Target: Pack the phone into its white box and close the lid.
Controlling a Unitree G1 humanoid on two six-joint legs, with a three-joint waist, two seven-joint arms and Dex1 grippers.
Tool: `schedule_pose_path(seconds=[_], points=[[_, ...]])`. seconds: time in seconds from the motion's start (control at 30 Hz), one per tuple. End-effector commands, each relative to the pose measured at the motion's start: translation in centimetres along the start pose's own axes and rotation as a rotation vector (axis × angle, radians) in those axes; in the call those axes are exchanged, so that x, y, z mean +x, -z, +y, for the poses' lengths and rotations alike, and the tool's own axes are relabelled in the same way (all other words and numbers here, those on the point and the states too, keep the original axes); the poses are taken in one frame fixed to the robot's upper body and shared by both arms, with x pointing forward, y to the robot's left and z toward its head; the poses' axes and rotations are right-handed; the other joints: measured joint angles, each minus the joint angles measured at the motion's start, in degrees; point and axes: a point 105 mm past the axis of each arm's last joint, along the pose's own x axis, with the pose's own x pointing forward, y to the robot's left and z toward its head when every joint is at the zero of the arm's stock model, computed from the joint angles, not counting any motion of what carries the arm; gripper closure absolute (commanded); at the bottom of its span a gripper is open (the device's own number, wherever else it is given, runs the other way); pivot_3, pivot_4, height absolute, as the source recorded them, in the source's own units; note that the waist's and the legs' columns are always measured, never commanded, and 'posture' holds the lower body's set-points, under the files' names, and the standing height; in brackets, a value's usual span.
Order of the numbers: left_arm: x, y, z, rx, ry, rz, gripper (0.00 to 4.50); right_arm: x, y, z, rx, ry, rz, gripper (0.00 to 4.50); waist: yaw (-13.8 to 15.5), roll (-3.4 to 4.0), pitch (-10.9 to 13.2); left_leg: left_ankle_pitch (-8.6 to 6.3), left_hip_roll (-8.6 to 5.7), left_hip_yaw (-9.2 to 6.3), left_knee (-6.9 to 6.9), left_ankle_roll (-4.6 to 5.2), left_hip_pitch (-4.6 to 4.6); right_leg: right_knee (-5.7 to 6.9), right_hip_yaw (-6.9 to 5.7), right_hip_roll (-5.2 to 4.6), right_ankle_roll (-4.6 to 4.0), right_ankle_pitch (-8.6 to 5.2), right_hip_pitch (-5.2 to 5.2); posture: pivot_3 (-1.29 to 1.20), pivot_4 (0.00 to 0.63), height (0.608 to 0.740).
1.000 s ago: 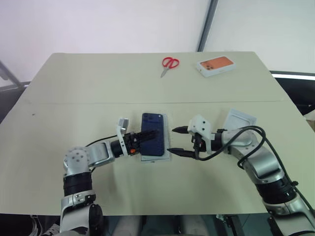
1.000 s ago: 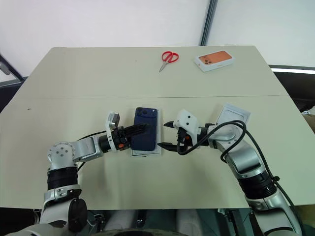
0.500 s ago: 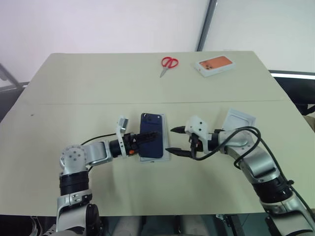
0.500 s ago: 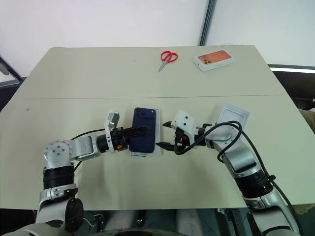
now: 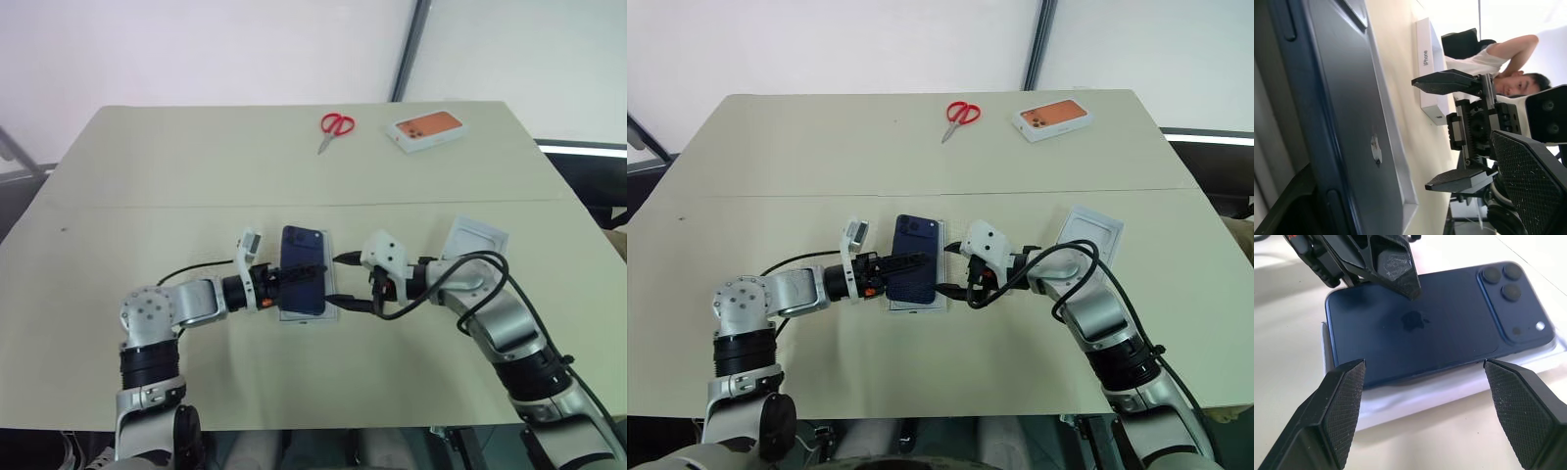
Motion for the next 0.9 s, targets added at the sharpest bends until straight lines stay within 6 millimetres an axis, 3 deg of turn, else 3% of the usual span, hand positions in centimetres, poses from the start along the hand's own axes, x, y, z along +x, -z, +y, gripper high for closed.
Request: schedule_pose_path(seconds=[0.03,0.43,0.67,0.9], points=[[-0.4,-1.0,-1.3,0.064,0.017,-0.019,0.15,0.1,-1.2,-0.2,-0.035,0.001,-0.039,0.45,0.05,0.0,0.0,0.0,0.0,0.0,0.0,0.0,0.0,0.0,0.0,0.0,0.0,0.0,0.0,0.0,0.15,0.74],[-2.1,-1.2,-2.5,0.099,0.04,0.044,0.15,0.9,-1.2,-0.1,-0.03,-0.009,-0.051,0.45,0.03,0.0,0.0,0.0,-0.01,0.0,0.0,0.0,-0.01,0.0,0.01,0.0,0.0,0.0,0.0,0.0,0.15,0.74],[-4.7,-1.8,-2.6,0.132,0.011,0.056,0.15,0.9,-1.1,0.0,-0.032,-0.006,-0.051,0.45,0.01,0.0,0.0,0.0,0.0,-0.01,-0.01,0.0,0.0,0.01,0.02,0.0,0.0,0.0,-0.02,0.0,0.15,0.74],[-5.0,-2.4,-2.8,0.159,-0.003,0.047,0.15,0.9,-1.2,0.0,-0.033,-0.006,-0.057,0.45,0.09,0.0,0.0,0.0,-0.01,-0.01,0.0,0.0,0.0,0.01,0.02,-0.01,0.0,0.0,-0.02,0.0,0.15,0.74]])
